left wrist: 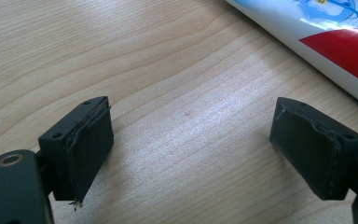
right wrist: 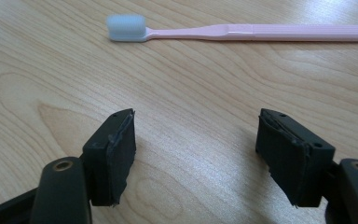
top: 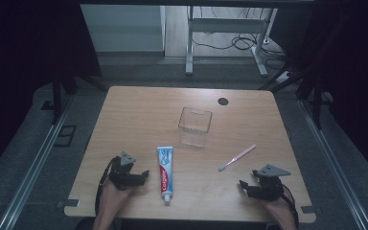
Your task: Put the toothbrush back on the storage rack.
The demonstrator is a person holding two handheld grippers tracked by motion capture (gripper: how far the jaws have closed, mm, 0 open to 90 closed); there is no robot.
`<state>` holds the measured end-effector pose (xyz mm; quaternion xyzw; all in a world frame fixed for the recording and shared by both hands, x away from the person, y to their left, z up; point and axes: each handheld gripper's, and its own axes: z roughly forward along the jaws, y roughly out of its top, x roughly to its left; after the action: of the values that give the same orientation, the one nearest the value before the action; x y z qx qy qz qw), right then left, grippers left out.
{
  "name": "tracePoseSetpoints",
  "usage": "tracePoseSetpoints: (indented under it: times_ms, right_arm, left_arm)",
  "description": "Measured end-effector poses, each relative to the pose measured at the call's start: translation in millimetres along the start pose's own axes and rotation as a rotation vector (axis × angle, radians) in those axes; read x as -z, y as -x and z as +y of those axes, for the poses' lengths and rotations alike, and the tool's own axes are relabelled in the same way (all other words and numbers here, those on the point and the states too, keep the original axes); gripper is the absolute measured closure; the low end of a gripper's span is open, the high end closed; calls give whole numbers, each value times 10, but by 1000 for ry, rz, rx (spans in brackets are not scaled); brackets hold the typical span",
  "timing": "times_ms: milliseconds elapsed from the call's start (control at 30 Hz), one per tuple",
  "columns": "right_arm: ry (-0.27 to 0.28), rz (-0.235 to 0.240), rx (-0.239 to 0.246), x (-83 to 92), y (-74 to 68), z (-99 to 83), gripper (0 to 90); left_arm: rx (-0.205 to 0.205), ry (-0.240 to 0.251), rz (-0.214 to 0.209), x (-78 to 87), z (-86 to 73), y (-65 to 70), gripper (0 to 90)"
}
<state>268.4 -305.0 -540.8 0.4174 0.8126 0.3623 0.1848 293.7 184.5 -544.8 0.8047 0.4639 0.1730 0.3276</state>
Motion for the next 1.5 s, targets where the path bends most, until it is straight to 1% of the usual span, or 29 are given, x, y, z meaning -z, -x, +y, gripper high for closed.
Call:
tracePoseSetpoints:
  times_ms: [67, 167, 233, 533, 667, 900, 1033, 1167, 1200, 1267, 1367, 1400, 1433, 1500]
  right_arm:
    - [-1, 2, 3, -2, -2, 1, 268]
    - [-3, 3, 2, -3, -5, 3, 257]
    - [-8, 11, 7, -7, -8, 5, 232]
    - [-10, 5, 5, -11, -16, 10, 233]
    - [-10, 2, -2, -1, -1, 11, 273]
    - [-13, 0, -4, 2, 2, 16, 283]
    - [-23, -1, -9, 18, 17, 25, 323]
    - [-37, 6, -29, 30, 39, 44, 351]
    - [-47, 12, -40, 34, 58, 60, 374]
    - [-50, 14, -44, 36, 68, 65, 384]
    - [-63, 27, -58, 46, 91, 83, 417]
    - [-66, 31, -61, 47, 97, 87, 431]
    - [-74, 45, -64, 49, 108, 101, 450]
    - [-82, 52, -64, 47, 116, 114, 465]
  left_arm:
    - [9, -1, 5, 4, -2, 11, 134]
    - [10, -1, 6, 4, -3, 12, 134]
    - [10, -1, 6, 4, -2, 11, 133]
    - [9, -1, 7, 4, -2, 11, 134]
    - [9, -1, 6, 4, -2, 11, 134]
    - [7, -3, 6, 5, -2, 10, 134]
    - [9, -1, 6, 4, -2, 11, 134]
    - [9, -1, 6, 4, -2, 11, 134]
    - [7, -3, 6, 5, -2, 10, 134]
    - [9, -1, 6, 4, -2, 11, 134]
    - [10, -1, 6, 4, -2, 12, 134]
    - [10, -1, 6, 4, -2, 12, 133]
    - [10, -1, 6, 4, -2, 12, 133]
    - [10, -1, 7, 4, -2, 11, 134]
